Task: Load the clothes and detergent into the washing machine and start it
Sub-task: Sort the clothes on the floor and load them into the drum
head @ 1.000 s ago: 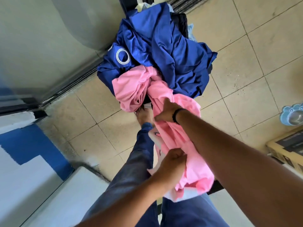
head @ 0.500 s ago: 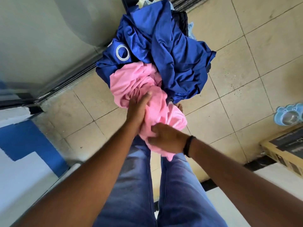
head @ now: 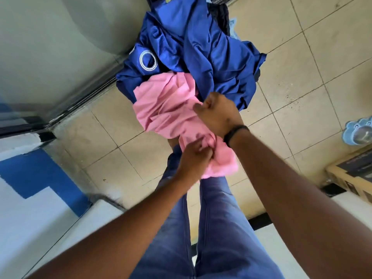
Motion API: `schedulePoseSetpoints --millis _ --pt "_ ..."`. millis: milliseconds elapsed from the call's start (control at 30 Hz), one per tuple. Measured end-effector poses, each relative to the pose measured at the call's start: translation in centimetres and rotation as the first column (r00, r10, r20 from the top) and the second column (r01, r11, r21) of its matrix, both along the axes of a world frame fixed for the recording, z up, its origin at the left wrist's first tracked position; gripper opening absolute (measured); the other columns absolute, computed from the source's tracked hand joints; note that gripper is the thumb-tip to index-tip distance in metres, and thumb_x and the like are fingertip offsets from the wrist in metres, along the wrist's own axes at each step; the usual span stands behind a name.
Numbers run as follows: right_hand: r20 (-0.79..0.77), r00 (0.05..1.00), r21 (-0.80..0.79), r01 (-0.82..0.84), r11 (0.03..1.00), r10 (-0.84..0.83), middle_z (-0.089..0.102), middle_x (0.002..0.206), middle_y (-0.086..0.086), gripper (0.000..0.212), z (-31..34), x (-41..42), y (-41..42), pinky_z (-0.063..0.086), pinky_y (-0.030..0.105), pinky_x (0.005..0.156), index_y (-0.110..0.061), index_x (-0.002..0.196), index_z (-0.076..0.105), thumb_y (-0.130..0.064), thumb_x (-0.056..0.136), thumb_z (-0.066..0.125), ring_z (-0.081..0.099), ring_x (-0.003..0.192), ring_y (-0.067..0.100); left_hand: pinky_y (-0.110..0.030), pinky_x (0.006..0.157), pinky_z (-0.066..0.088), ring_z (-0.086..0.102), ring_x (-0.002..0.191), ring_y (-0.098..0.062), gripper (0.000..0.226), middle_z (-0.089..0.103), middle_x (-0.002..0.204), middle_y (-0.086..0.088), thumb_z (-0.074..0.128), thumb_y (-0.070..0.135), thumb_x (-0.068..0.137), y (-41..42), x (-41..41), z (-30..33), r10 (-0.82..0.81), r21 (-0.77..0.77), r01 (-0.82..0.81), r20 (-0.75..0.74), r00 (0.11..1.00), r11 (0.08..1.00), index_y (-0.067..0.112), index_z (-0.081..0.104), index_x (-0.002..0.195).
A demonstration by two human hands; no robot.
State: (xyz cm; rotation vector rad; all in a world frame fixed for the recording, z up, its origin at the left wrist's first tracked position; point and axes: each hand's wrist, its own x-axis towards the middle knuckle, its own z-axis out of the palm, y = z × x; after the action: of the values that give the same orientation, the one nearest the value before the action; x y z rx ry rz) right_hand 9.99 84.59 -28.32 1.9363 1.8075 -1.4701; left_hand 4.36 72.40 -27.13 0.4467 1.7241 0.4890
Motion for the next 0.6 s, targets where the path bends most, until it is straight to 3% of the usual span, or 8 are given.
schedulePoseSetpoints --millis 100,167,233,333,400,467,533,600 --pt "0.077 0.981 -0.194 -0.163 0.967 0.180 0.045 0.140 0.016 0.098 -2.9 -1.8 0.6 0.043 0.045 0.103 -0.021 0.145 0.031 -0.066 0.069 0.073 0.044 0.129 0.036 -0.013 0.060 0.036 0.049 0.059 0.003 0.022 0.060 0.061 0.014 0.049 0.000 0.078 -3.0 1.7 3.3 -0.160 0.056 0.151 0.271 0.949 0.987 0.015 0.064 0.072" --pt "0.063 0.966 -0.395 -0.208 0.895 0.252 0.029 0.155 0.020 0.123 -4.7 -2.8 0.2 0.035 0.048 0.113 -0.019 0.157 0.000 -0.057 0.070 0.079 0.033 0.141 0.039 -0.023 0.062 0.038 0.051 0.064 -0.005 0.019 0.063 0.066 0.003 0.050 0.003 0.080 -4.5 2.5 4.4 -0.266 0.076 0.256 0.357 0.896 0.964 0.013 0.065 0.074" --pt "0.070 0.923 -0.498 -0.297 0.815 0.379 0.027 0.158 0.021 0.111 -6.2 -3.1 -1.0 0.033 0.040 0.114 -0.009 0.157 -0.002 -0.044 0.083 0.074 0.032 0.143 0.038 -0.032 0.065 0.036 0.052 0.068 -0.020 0.016 0.063 0.077 -0.019 0.050 0.016 0.076 -4.9 2.3 4.5 -0.305 0.098 0.290 0.373 0.876 0.952 0.009 0.064 0.077" --pt "0.056 0.868 -0.453 -0.418 0.787 0.493 0.050 0.142 0.021 0.050 -6.9 -2.3 -2.6 0.041 0.031 0.098 -0.001 0.141 0.042 -0.030 0.101 0.047 0.050 0.128 0.035 -0.037 0.068 0.043 0.062 0.075 -0.030 0.028 0.072 0.086 -0.014 0.049 0.035 0.074 -4.3 0.2 2.8 -0.352 0.082 0.346 0.335 0.874 0.935 0.024 0.072 0.086" --pt "-0.018 0.878 -0.401 -0.444 0.801 0.478 0.057 0.132 0.019 0.037 -6.7 -1.2 -3.6 0.042 0.033 0.094 -0.004 0.131 0.054 -0.026 0.102 0.043 0.054 0.122 0.034 -0.040 0.079 0.053 0.067 0.084 -0.024 0.033 0.074 0.088 -0.006 0.050 0.043 0.080 -3.2 -2.0 1.6 -0.268 0.073 0.260 0.162 0.950 0.963 0.024 0.074 0.090" --pt "-0.129 0.890 -0.319 -0.455 0.832 0.437 0.063 0.112 0.014 0.025 -6.3 -0.2 -4.3 0.043 0.036 0.087 -0.009 0.114 0.063 -0.023 0.101 0.047 0.059 0.108 0.028 -0.045 0.079 0.051 0.063 0.084 -0.022 0.041 0.070 0.086 -0.005 0.050 0.050 0.083 -1.6 -4.4 -0.1 -0.085 0.141 0.113 -0.189 0.978 0.984 0.014 0.070 0.085" --pt "-0.297 0.916 -0.322 -0.363 0.874 0.271 0.063 0.084 0.003 0.018 -5.0 0.5 -5.3 0.045 0.034 0.074 -0.013 0.090 0.065 -0.020 0.098 0.050 0.058 0.081 0.018 -0.046 0.080 0.051 0.058 0.091 -0.025 0.050 0.065 0.100 -0.010 0.054 0.054 0.080 0.2 -7.1 -2.5 0.021 0.183 0.084 -0.509 0.860 0.979 0.009 0.066 0.098" --pt "-0.459 0.863 -0.362 -0.400 0.842 0.213 0.057 0.071 -0.010 0.024 -2.3 0.9 -5.7 0.043 0.025 0.066 -0.013 0.079 0.064 -0.007 0.098 0.050 0.050 0.064 0.001 -0.044 0.094 0.050 0.056 0.111 -0.031 0.072 0.057 0.126 -0.014 0.066 0.056 0.076 2.6 -9.4 -4.8 0.019 0.051 0.014 -0.583 0.812 0.999 0.013 0.054 0.132"
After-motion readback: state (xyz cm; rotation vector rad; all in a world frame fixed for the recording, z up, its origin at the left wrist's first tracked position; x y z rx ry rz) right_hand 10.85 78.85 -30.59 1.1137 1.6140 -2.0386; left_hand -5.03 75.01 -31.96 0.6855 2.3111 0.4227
